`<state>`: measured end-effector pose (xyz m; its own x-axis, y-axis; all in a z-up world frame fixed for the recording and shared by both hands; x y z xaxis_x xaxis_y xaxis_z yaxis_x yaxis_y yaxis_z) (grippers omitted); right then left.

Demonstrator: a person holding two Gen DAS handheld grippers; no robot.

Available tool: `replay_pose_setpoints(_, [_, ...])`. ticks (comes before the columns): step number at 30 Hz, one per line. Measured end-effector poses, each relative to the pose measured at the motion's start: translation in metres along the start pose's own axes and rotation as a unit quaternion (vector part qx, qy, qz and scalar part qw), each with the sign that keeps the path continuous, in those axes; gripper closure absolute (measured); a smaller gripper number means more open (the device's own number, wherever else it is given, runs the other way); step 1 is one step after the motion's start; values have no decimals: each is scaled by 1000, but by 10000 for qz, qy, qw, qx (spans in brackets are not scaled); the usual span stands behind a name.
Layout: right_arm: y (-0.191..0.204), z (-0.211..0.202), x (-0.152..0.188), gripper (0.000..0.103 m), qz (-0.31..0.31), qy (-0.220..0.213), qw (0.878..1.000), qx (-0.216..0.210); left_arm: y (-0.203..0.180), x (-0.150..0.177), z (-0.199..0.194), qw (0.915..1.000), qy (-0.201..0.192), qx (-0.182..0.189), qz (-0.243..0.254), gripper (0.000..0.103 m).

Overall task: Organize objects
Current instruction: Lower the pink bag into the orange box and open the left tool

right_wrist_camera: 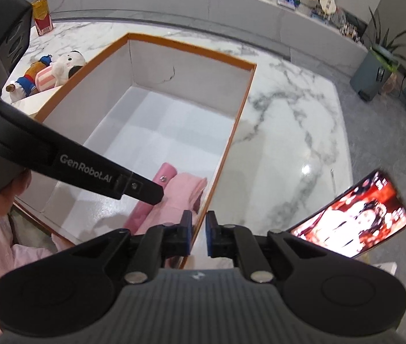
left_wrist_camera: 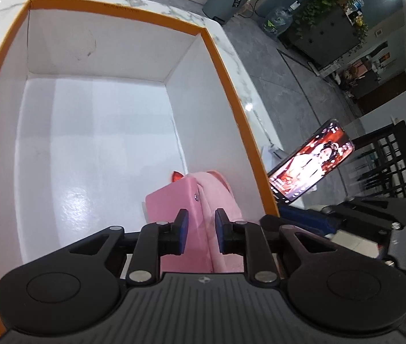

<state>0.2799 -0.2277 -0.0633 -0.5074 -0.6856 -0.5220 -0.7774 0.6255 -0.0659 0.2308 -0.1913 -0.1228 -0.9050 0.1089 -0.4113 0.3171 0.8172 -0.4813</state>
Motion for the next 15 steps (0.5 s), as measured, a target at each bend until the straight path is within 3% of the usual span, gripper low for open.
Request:
replay_pose_setpoints(2, [1, -3, -2, 84, -60, -70, 10000, 23, 1, 3, 2, 9999, 73, -96, 37, 80])
replay_pose_setpoints(10, [15, -12, -5, 83, -573, -355, 9977, 77, 3, 12, 7, 9999, 113, -104, 71, 74])
replay_pose_setpoints(15, [26, -4, 2, 84, -883, -144, 9960, 2, 2, 10, 9, 9997, 135, -173, 142, 67])
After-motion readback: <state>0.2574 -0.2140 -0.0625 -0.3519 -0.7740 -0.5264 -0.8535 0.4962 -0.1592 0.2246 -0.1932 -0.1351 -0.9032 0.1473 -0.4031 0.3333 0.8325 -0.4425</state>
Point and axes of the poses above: each gripper's, at about its wrist camera, not at the fingertips, and z roughly the way its jaws point, y to its left, x to its underside, the point moved 9 cm from there along z, roughly the way its jaws point, and after that the axes turned 7 degrees about z, right-handed, at the moved point
